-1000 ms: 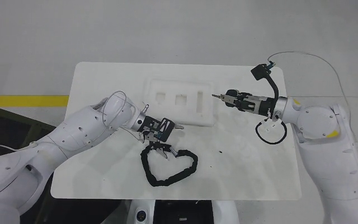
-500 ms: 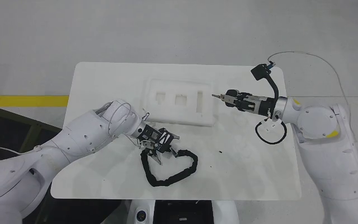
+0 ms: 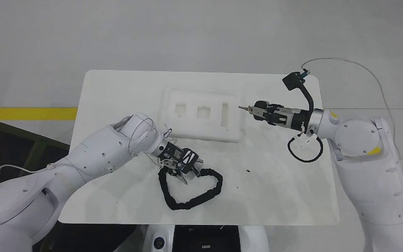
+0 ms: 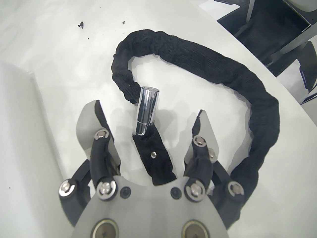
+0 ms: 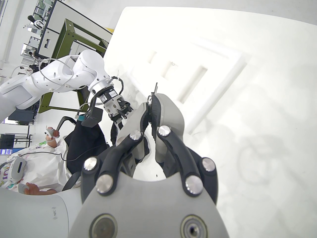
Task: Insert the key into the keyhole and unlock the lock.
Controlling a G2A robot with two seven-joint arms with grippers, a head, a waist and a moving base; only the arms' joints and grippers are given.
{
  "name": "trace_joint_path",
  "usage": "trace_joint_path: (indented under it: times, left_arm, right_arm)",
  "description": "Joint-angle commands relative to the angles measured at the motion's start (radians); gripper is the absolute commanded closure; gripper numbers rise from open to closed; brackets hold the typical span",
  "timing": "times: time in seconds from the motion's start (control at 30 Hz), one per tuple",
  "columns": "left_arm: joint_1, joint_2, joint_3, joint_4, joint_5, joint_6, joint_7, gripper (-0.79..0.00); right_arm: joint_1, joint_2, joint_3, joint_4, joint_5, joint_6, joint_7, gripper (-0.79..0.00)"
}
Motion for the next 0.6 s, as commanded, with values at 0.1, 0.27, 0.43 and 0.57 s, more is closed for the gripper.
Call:
trace_joint_path:
  times: [0.1, 0.27, 0.43, 0.57]
  left_arm:
    - [-0.001, -0.013, 0.0, 0.017, 0.002, 0.0, 0.0, -0.419]
    - [-0.001, -0.022, 0.0, 0.03, 0.007, 0.0, 0.0, -0.372]
    - [0.002, -0.032, 0.0, 0.034, 0.013, 0.0, 0.0, -0.265]
    - [0.003, -0.039, 0.0, 0.042, 0.016, 0.0, 0.0, -0.108]
  right_arm:
    - [0.0, 0.0, 0.0, 0.0, 0.0, 0.0, 0.0, 0.0]
    - [0.0, 0.0, 0.0, 0.0, 0.0, 0.0, 0.0, 0.0]
    - [0.0, 0.0, 0.0, 0.0, 0.0, 0.0, 0.0, 0.0]
    - [0.0, 0.0, 0.0, 0.0, 0.0, 0.0, 0.0, 0.0]
